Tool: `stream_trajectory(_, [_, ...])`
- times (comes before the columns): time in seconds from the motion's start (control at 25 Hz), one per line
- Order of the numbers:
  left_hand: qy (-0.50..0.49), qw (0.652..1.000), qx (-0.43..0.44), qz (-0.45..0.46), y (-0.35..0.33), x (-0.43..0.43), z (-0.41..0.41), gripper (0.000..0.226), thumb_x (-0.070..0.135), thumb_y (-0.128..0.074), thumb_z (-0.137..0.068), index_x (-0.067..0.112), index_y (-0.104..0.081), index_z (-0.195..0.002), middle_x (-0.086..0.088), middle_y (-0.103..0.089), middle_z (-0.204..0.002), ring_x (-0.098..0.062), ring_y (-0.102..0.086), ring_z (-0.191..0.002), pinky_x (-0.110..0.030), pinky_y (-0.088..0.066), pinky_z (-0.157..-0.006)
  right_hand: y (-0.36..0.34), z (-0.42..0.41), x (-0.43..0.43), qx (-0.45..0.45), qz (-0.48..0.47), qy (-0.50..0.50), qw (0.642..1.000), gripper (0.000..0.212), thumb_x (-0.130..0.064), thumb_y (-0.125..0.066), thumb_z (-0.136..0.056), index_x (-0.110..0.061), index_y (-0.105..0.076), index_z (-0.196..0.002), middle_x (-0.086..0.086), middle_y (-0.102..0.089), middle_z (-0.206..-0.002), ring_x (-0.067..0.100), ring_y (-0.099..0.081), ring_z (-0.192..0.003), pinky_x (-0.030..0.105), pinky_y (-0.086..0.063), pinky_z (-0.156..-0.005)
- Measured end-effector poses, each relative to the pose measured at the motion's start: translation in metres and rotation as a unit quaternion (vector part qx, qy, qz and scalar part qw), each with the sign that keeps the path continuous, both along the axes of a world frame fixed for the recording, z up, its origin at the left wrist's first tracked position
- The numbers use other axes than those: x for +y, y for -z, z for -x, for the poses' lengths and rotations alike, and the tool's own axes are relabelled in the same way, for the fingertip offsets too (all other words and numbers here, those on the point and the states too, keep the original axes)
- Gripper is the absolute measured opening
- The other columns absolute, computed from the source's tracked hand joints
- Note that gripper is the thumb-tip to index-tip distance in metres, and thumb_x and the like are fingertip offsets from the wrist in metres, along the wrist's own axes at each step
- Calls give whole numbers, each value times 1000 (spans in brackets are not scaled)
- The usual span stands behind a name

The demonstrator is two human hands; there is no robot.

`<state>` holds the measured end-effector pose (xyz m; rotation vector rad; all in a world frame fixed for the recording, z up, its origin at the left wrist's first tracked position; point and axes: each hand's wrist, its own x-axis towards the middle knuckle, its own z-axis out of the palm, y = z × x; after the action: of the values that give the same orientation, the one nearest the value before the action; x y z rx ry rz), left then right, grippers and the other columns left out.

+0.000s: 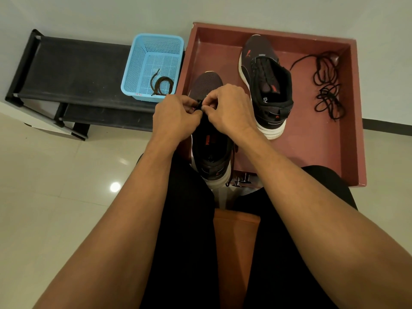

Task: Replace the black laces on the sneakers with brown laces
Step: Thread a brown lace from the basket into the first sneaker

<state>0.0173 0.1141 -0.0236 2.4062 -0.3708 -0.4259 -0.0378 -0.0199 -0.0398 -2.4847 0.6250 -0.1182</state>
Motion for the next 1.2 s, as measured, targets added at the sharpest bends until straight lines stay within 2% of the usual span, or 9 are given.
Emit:
stream_trajectory(0.2, [-23, 999, 11, 28, 7, -3, -8, 18, 35, -65, -101, 25, -79, -98, 6, -67, -73, -21, -72, -82, -31, -55, -74, -3, 6, -1, -24, -11, 27, 999, 10, -35, -81, -89, -35, -83, -98, -6, -78, -99, 21, -69, -106, 46, -56, -94])
stream_trajectory(0.4, [-33, 999, 3, 27, 8, -7, -13, 7, 31, -79, -92, 30, -77, -85, 12, -71, -72, -4, -70, -71, -24, -58, -74, -6, 8, -3, -14, -23, 26, 999, 19, -39, -84, -84, -34, -82, -102, -9, -78, -94, 18, -72, -99, 44, -59, -89])
stream_trajectory(0.52, [-25, 999, 27, 37, 9, -14, -17, 13, 29, -81, -89, 30, -74, -78, 7, -75, -75, -11, -74, -72, -32, -63, -77, -5, 12, -8, -6, -19, 30, 999, 20, -38, -85, -82, -33, -81, -100, -8, -77, -90, 16, -74, -93, 41, -62, -85])
stream_trajectory(0.64, [-32, 995, 70, 61, 11, -22, -17, 15, 18, -71, -94, 22, -70, -79, -6, -78, -85, -20, -77, -77, -42, -65, -78, -2, 15, -13, -7, -14, 43, 999, 22, -37, -86, -78, -33, -78, -98, -8, -76, -92, 17, -74, -91, 41, -63, -81])
stream_trajectory(0.76, [-108, 965, 176, 164, 10, -19, -17, 17, 6, -47, -105, 3, -61, -94, -19, -75, -100, -22, -77, -73, -36, -65, -66, -1, 15, -12, -3, -10, 55, 998, 25, -37, -87, -77, -32, -79, -100, -6, -77, -95, 18, -74, -92, 41, -63, -81])
stream_trajectory(0.84, [-156, 948, 210, 182, 13, -9, -20, 19, 10, -45, -106, -5, -56, -109, -24, -71, -105, -28, -79, -76, -34, -64, -60, 1, 14, -11, -5, -10, 56, 998, 26, -37, -87, -78, -30, -80, -102, -4, -77, -95, 17, -75, -92, 40, -64, -82])
stream_trajectory(1.0, [-30, 999, -2, 12, 14, 0, -24, 17, 22, -59, -88, 16, -66, -102, -7, -76, -101, -25, -75, -92, -42, -62, -84, 1, 14, -12, -10, -8, 50, 999, 27, -37, -87, -78, -30, -80, -103, -3, -77, -96, 18, -75, -92, 41, -64, -81])
stream_trajectory(1.08, [72, 991, -110, -21, 8, -7, -18, 26, 21, -63, -90, 23, -74, -114, 0, -77, -108, -24, -69, -105, -41, -56, -94, 0, 15, -12, -10, -3, 46, 999, 26, -38, -86, -79, -30, -79, -103, -2, -77, -97, 19, -74, -92, 41, -64, -81])
stream_trajectory(1.2, [110, 984, -141, -17, 3, -18, -10, 17, 28, -71, -92, 28, -81, -106, 2, -79, -100, -23, -72, -100, -44, -58, -90, -5, 17, -13, -18, 6, 38, 999, 23, -37, -83, -81, -31, -78, -103, -3, -76, -99, 21, -73, -93, 41, -63, -81])
